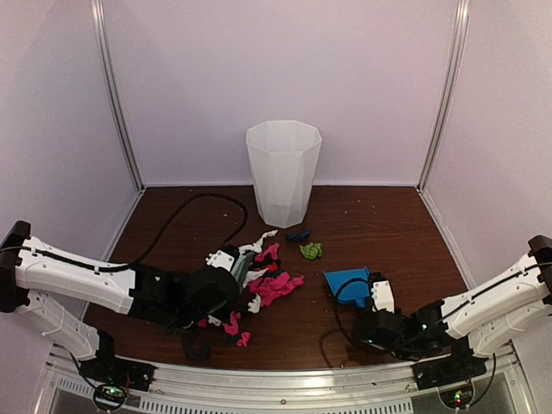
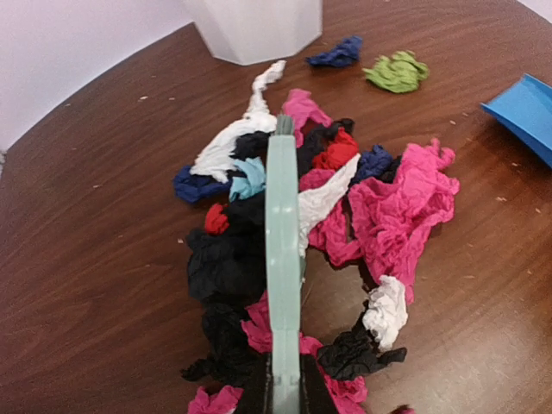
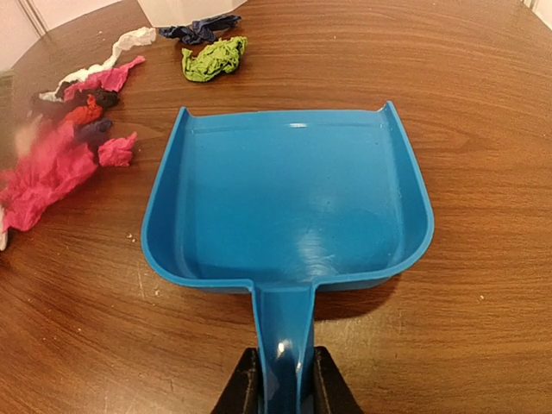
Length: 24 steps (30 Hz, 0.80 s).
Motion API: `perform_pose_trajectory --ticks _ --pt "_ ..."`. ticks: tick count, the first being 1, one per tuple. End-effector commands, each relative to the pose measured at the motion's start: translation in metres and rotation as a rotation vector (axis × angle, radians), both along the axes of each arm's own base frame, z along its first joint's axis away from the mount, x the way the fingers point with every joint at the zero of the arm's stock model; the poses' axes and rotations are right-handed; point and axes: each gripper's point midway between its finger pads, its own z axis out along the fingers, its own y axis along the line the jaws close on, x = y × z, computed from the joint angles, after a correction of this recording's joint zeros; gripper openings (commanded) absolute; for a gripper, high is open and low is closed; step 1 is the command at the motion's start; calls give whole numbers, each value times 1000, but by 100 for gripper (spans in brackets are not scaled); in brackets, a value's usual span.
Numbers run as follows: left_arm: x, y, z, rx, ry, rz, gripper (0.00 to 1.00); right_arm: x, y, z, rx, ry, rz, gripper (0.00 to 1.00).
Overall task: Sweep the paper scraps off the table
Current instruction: Sweep the paper scraps from the center of the board, then sweep the paper scraps into the dustpan.
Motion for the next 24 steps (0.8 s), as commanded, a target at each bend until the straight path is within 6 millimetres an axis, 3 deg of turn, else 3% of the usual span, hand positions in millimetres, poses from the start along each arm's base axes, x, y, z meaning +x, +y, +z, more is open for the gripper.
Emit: perform_pose_trajectory --ticks 1,7,17,24 --pt "19 27 20 31 -101 160 0 -5 -2 -1 -22 16 21 4" --pt "5 -7 24 -65 -49 -40 0 -25 14 -3 -58 87 144 0" --pt "-17 -46 21 -99 0 -223 0 -84 54 -3 -157 193 409 0" --pt "-28 -61 21 -91 3 -271 0 -88 64 -13 -212 192 447 0"
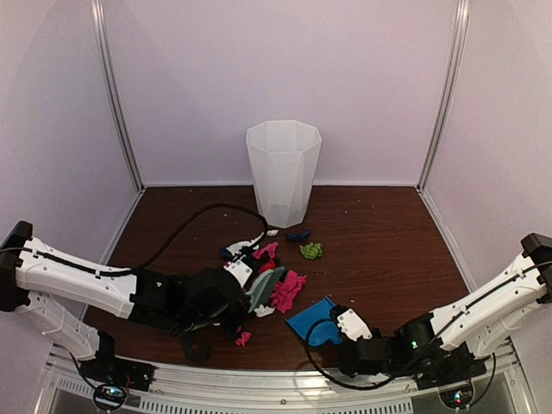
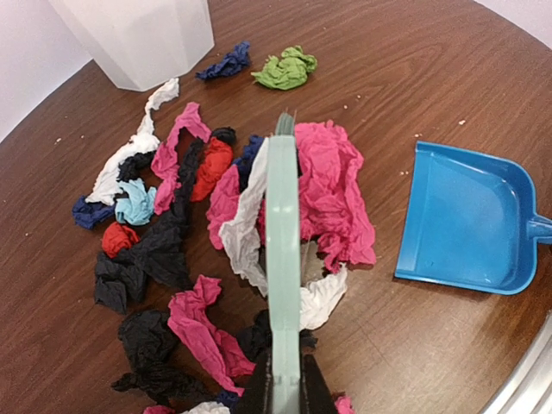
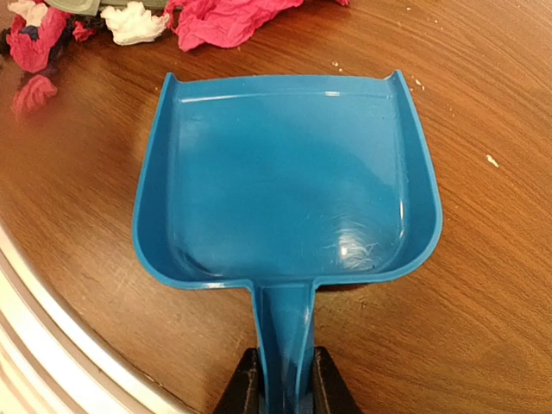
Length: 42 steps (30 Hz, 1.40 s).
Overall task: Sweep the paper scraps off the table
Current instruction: Sweep the paper scraps into the dustpan.
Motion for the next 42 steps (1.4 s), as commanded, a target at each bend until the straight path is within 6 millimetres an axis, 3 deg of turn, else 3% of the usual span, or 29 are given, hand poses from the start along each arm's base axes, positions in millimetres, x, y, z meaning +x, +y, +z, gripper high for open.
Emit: perform_pose_trajectory --ticks 1,11,18,26,29,35,42 --pt "-6 -26 19 -65 -17 -56 0 -3 5 -4 -36 -3 41 0" --pt "-23 -36 36 -95 -38 -103 0 -5 8 -4 -25 -1 69 0" --pt "-3 -11 62 -128 -146 51 0 -14 2 -8 -19 40 74 0" --pt "10 -24 87 -141 -257 65 0 -13 -3 -4 -14 31 31 0" --pt "20 -39 83 -152 -291 65 0 -10 -5 -4 -6 24 1 0" --pt "44 -59 54 -66 -288 66 0 -6 -5 -5 -1 5 -12 0" --pt "38 -90 32 -32 -229 -36 0 1 2 -8 2 -23 -3 0"
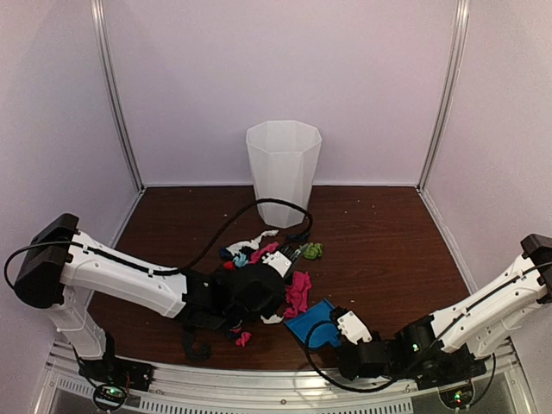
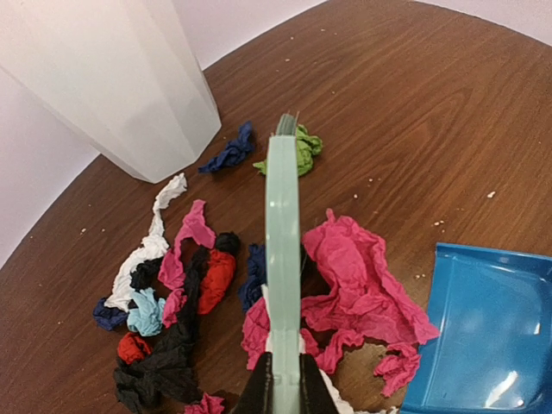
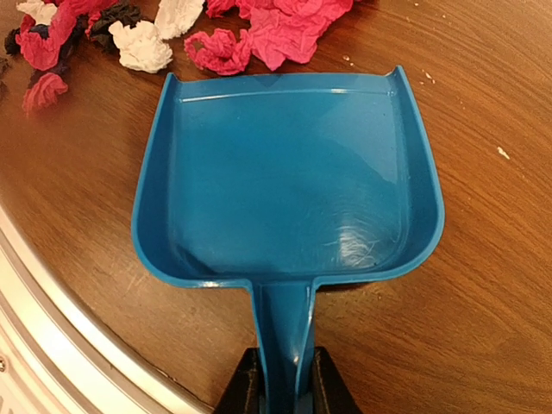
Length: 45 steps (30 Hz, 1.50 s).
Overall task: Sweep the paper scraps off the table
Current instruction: Sweep the paper scraps into the dustpan.
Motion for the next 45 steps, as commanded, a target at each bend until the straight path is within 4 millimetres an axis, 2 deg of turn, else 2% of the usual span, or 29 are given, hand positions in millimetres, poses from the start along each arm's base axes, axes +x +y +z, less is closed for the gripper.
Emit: perform_pose_trajectory --ticks 1,6,11,20,24,28,35,40,45 --pt "-6 -29 20 -87 17 -85 0 10 -1 -6 -15 -40 -12 0" --pt "-22 -36 10 -77 116 -159 0 18 -1 -8 -26 -50 -23 0" --pt "-37 -31 -6 -53 197 -191 0 26 0 -8 -17 -68 -40 0" --pt "-72 -27 28 -180 258 -298 0 36 -6 -8 -34 -121 -98 0" --pt "-79 -23 38 -219 271 -322 0 38 -3 -5 -9 -140 -82 0" --pt "-71 -12 46 -233 231 -275 0 37 -2 -5 -3 -149 -60 0" --pt "-56 26 58 -223 178 -129 0 31 -6 -12 -6 -133 -19 0" --pt "-38 64 52 -158 132 67 0 19 1 -13 -13 -106 36 0" --pt "-28 80 42 -114 116 142 0 2 10 -14 -60 -86 89 0"
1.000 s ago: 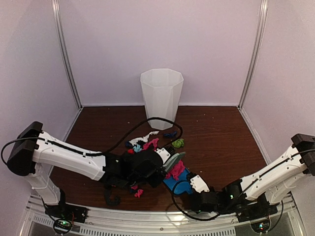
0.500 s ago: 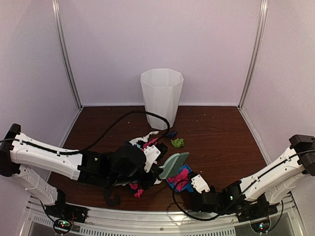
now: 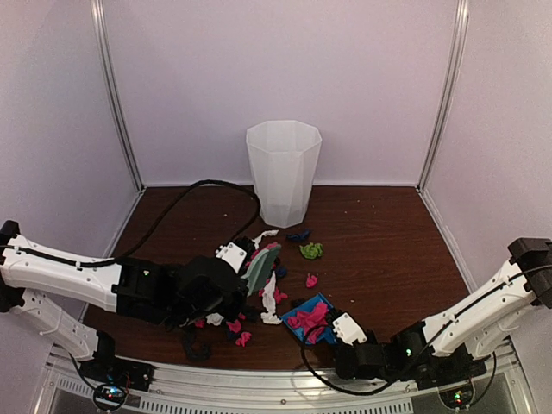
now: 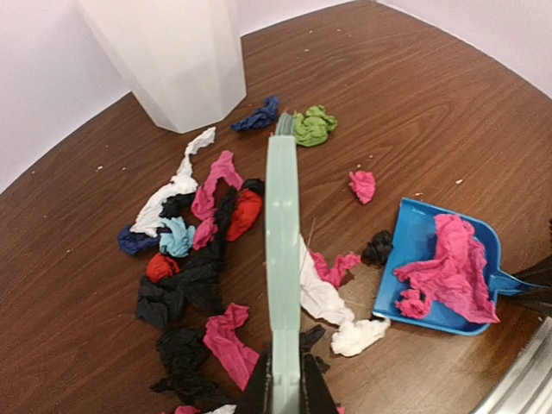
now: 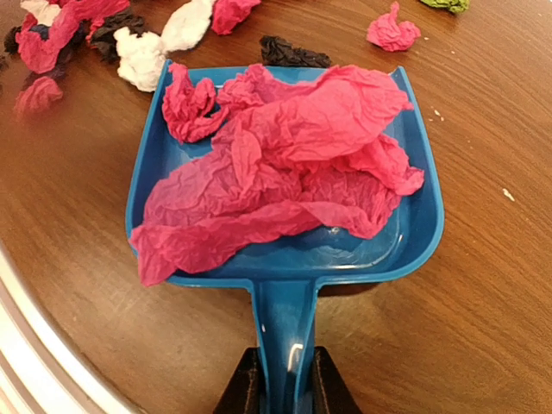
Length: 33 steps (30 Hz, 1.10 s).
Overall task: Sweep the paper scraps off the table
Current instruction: Sweep the paper scraps into the dustpan.
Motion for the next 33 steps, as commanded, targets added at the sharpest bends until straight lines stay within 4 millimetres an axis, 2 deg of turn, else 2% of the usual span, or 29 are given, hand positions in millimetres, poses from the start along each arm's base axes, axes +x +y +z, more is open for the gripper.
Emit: perform_pose_trajectory --ticks 1,12,17,24,33 --pt "16 21 -6 38 -28 121 0 -18 8 -3 -72 34 61 0" --pt "32 17 -30 87 -6 127 0 -37 15 -5 -159 91 115 0" --pt "30 5 -39 94 17 72 0 -40 20 -2 -172 92 140 0" --pt "22 -10 -51 114 60 -2 0 -30 28 -2 -177 58 123 0" --pt "3 -22 -53 90 122 -108 0 -10 27 -8 -193 48 73 0"
